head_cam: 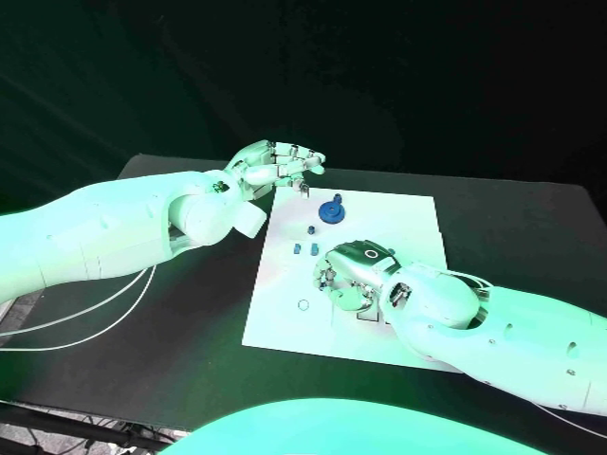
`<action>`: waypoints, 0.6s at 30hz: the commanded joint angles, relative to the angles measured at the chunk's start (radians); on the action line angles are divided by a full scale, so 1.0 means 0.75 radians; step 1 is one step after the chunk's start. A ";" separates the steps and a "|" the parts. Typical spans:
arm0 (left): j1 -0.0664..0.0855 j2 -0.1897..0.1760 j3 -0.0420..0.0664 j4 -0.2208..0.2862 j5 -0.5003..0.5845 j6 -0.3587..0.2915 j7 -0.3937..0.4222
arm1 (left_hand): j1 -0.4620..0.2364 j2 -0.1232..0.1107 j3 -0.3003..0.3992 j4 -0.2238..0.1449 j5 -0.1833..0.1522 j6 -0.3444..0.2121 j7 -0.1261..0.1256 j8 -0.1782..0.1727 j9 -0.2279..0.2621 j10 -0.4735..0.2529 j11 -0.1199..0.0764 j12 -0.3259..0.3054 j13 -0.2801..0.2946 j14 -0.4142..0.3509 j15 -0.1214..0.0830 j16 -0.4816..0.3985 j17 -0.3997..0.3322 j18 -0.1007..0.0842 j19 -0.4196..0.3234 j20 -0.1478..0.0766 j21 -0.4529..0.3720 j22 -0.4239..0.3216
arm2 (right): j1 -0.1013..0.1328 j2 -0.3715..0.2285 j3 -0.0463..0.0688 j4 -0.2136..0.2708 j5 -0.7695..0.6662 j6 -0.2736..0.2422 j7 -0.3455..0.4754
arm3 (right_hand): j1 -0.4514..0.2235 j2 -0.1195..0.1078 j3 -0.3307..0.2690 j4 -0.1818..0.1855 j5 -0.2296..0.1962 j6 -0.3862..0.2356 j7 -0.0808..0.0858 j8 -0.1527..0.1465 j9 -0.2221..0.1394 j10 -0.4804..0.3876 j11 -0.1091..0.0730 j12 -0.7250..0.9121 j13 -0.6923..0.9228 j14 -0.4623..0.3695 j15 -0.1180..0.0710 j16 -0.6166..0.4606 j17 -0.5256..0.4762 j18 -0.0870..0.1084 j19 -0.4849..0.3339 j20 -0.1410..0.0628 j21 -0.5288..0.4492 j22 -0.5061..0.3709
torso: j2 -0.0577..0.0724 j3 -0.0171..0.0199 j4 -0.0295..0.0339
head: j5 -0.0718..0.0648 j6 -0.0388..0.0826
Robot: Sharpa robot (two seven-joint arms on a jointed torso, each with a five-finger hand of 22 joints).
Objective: Assemble the parts on the task board
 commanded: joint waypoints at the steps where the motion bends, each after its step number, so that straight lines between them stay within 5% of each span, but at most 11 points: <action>1: 0.001 0.001 0.001 0.002 0.005 0.021 0.001 | 0.012 0.001 -0.008 0.001 0.000 -0.004 0.019 0.007 0.002 -0.011 -0.002 0.006 0.001 -0.006 0.002 0.006 -0.001 0.017 0.008 0.001 -0.009 -0.002 | -0.007 -0.002 -0.008 -0.006 -0.009 0.052 0.001 | -0.019 -0.006 -0.011 -0.001 0.008 -0.024 0.003 -0.015 -0.001 0.000 -0.021 -0.009 -0.002 0.037 0.005 -0.012 -0.014 -0.009 -0.006 0.004 -0.014 0.133 | -0.001 0.0008 -0.0010 | 0.000 0.002; 9: 0.001 0.000 0.001 0.001 0.005 0.018 -0.002 | 0.012 0.001 -0.008 0.001 0.000 -0.004 0.019 0.007 0.002 -0.011 -0.002 0.006 0.001 -0.006 0.002 0.006 -0.001 0.017 0.008 0.001 -0.009 -0.002 | -0.007 -0.010 -0.008 -0.004 -0.003 -0.031 0.020 | -0.052 -0.068 -0.001 0.003 0.036 -0.109 0.041 -0.070 -0.018 -0.209 0.030 -0.008 -0.059 -0.005 0.047 -0.120 -0.140 0.026 -0.097 0.039 -0.136 0.002 | 0.000 0.0015 -0.0015 | -0.004 0.007; 18: 0.001 0.000 0.001 -0.003 0.005 0.021 -0.006 | 0.014 0.003 -0.010 0.003 0.000 -0.003 0.020 0.009 0.002 -0.012 -0.001 0.007 0.002 -0.007 0.003 0.006 -0.002 0.017 0.008 0.001 -0.009 -0.002 | -0.005 -0.052 -0.007 0.046 0.005 -0.102 0.038 | -0.037 -0.098 -0.045 -0.011 0.044 -0.177 0.035 -0.114 -0.032 -0.335 0.038 0.012 -0.077 -0.023 0.052 -0.180 -0.213 0.053 -0.158 0.047 -0.243 -0.105 | -0.001 0.0021 -0.0017 | -0.010 0.015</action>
